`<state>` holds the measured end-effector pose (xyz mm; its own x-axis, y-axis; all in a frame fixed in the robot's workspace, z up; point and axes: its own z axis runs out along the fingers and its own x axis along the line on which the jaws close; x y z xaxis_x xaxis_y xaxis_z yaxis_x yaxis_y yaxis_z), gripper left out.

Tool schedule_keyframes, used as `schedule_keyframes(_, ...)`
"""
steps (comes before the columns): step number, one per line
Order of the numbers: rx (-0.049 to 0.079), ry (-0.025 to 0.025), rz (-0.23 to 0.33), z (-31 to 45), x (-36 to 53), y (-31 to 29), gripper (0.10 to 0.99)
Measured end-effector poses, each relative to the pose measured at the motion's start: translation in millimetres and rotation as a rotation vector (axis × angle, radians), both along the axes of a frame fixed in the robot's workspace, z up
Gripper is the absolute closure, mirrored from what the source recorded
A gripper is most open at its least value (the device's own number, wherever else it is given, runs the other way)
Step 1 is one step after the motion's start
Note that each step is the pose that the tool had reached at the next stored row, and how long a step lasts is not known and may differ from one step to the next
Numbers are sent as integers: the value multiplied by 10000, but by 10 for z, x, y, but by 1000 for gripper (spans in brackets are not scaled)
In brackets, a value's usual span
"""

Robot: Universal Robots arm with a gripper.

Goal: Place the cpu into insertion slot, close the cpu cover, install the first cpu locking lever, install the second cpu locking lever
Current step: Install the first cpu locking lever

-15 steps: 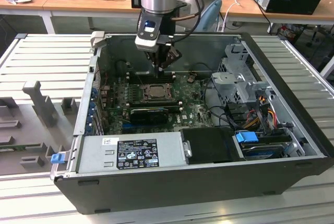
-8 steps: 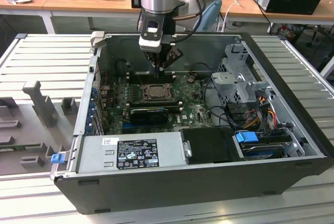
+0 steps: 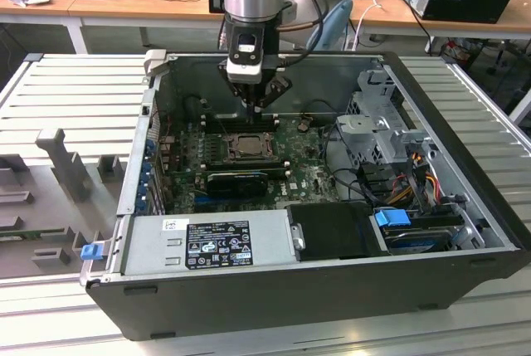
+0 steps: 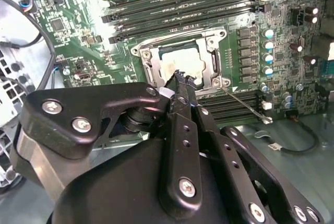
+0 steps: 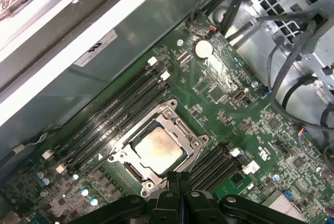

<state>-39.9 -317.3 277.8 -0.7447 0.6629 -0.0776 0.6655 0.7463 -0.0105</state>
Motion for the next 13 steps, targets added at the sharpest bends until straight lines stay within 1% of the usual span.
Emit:
schedule_keyframes(2, 0, 0, 280, 0, 0, 0, 980)
schedule_keyframes(13, 0, 0, 1360, 0, 0, 0, 980)
